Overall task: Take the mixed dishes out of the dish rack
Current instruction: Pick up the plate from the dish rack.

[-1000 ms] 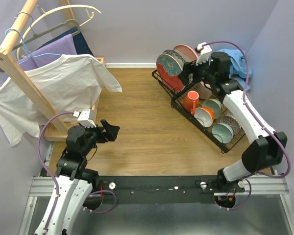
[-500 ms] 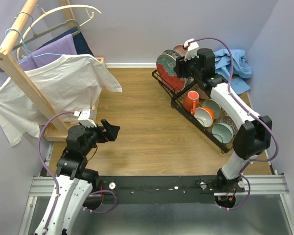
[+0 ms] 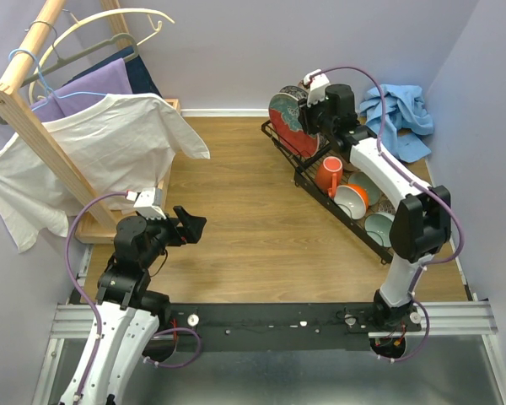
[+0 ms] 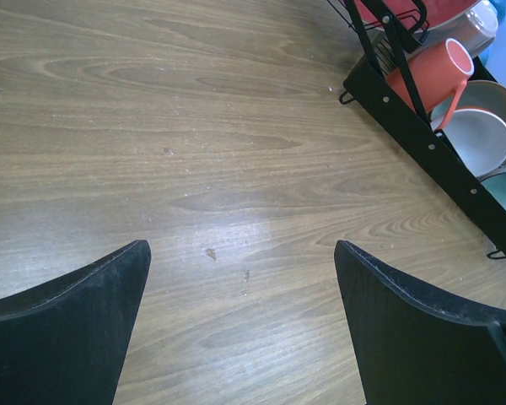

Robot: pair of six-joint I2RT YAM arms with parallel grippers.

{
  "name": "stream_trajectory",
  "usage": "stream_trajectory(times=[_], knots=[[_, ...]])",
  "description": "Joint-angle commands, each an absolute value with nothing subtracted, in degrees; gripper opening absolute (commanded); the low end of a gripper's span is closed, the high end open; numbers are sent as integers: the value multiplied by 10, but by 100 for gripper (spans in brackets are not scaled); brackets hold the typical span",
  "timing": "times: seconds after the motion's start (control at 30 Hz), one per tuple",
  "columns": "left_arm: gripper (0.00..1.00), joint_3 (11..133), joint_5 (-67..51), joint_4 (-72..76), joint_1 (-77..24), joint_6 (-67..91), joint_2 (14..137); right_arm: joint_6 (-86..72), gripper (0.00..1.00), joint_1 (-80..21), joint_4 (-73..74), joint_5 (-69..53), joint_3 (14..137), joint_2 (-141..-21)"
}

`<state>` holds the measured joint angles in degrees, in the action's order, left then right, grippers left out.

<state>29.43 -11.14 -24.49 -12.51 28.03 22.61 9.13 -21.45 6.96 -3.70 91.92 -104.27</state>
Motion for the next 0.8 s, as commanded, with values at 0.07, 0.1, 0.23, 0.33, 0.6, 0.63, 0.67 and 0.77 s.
stream_trajectory(times=[0.07,0.1,0.23,0.33,0.6,0.63,0.67,0.77], knots=[[99,292,-109,-236,-127,272,221,126,27,-228,83,-5,949,-1067],[99,293,-108,-235,-127,272,221,129,23,-230,85,-4,952,-1065],[99,293,-107,-236,-127,272,221,144,4,-240,88,15,954,-1054],[99,293,-107,-236,-127,272,221,156,1,-247,90,29,958,-1042],[99,293,-105,-236,-127,272,221,167,1,-260,67,52,957,-1001],[99,293,-105,-236,-127,272,220,165,1,-261,66,52,958,-998],[99,293,-104,-236,-127,272,221,163,1,-261,66,52,960,-994],[99,293,-104,-236,-127,272,220,156,1,-262,68,49,969,-979]])
